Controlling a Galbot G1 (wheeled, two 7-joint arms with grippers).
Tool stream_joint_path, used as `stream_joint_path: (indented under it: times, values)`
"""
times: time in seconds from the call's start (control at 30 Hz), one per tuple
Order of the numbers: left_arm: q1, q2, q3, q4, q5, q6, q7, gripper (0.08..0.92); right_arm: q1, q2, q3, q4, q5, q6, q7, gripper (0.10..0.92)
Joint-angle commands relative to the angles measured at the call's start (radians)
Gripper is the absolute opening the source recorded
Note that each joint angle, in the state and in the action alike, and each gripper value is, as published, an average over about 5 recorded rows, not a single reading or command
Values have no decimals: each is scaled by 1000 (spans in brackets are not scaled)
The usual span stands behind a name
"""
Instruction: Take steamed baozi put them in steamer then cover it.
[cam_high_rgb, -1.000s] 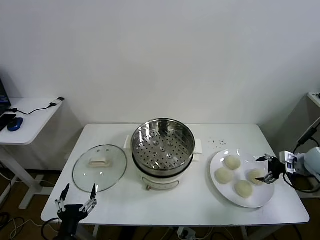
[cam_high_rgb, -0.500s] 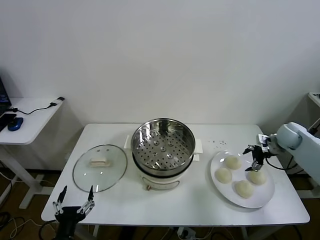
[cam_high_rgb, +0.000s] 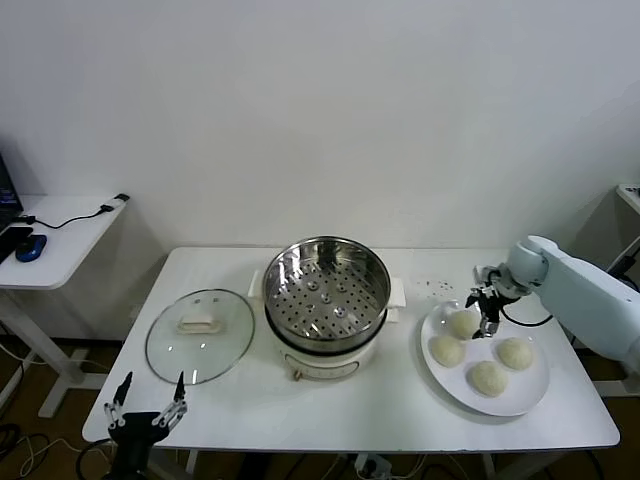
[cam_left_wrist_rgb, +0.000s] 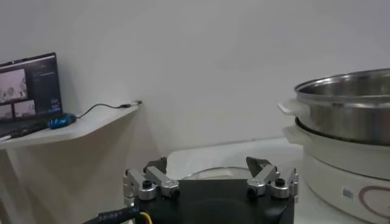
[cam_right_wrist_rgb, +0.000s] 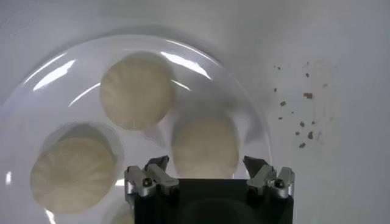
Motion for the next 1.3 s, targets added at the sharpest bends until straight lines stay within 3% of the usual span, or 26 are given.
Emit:
stream_joint_path:
  times: [0.03,0.2,0.47,0.83,1.1,1.3]
  values:
    - [-4,2,0,3,2,1,1,823,22,59,-39,-70,-19,2,0,823]
    - [-4,2,-1,4,3,2,1,823,16,56,-36,-74,-25,6,-12,793]
    - [-2,2,2,3,7,1,1,823,18,55,-15,-71,-15,12,-19,643]
    - [2,2,4,8,8,-3,0,823,49,42,-7,-62,-17,49,-56,599]
    - [9,9,1,5,8,-3,2,823,316,37,-176,45,8,271,-142,602]
    - [25,19,-2,-22,-6,5,-17,823,666,119,-438,166,87,514,-177,602]
